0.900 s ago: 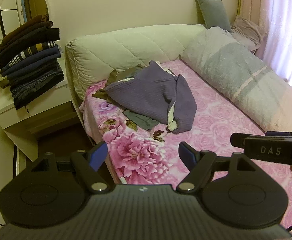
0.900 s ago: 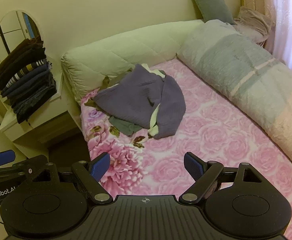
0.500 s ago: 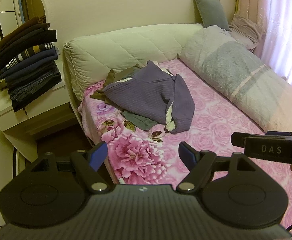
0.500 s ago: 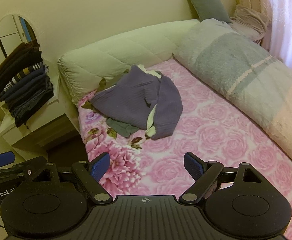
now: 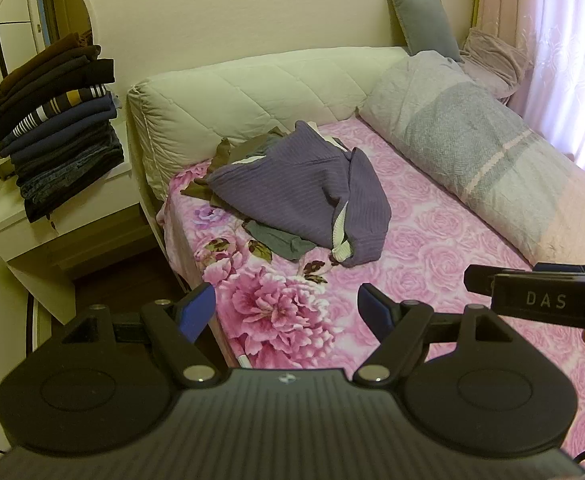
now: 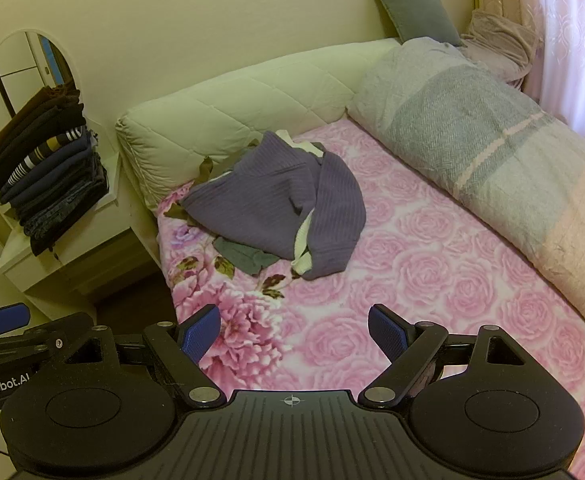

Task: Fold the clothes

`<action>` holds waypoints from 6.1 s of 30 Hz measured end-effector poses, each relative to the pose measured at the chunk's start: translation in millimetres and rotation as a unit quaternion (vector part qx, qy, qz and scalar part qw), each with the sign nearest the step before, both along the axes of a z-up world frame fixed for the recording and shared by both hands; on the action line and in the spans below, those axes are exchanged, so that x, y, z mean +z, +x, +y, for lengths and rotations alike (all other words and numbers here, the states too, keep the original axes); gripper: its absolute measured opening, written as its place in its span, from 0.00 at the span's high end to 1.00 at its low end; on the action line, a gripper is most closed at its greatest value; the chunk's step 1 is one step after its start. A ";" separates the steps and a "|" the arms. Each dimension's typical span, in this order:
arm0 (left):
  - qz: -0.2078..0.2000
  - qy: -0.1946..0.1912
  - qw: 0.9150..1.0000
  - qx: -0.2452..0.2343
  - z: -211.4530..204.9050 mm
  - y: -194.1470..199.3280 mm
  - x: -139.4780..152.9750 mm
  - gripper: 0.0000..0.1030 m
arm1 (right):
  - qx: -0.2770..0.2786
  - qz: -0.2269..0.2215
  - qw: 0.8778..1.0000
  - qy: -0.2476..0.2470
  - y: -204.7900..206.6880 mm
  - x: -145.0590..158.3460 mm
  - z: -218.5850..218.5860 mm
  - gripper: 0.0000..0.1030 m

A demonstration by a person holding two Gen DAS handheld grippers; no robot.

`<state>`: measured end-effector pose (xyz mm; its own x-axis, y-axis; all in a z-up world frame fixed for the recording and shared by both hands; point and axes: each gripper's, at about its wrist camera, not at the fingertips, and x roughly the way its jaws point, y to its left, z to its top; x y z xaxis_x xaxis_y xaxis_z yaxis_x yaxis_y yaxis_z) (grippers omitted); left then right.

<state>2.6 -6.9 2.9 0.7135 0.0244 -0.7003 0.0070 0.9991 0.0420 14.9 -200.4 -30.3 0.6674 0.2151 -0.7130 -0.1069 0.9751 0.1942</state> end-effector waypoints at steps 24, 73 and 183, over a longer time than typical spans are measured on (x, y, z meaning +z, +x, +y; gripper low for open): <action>-0.003 -0.001 1.000 -0.009 2.9 -3.7 0.0 0.27 | -0.005 -0.006 1.000 -0.001 -5.4 3.5 2.8 0.19; 0.054 -0.011 0.997 -0.044 26.7 48.2 -25.3 0.27 | -0.033 0.011 0.999 -0.005 25.5 -15.2 13.2 0.19; 0.058 0.010 0.942 -0.331 85.9 538.2 -158.7 0.93 | -0.383 0.066 0.888 0.245 321.3 -226.6 -56.4 0.88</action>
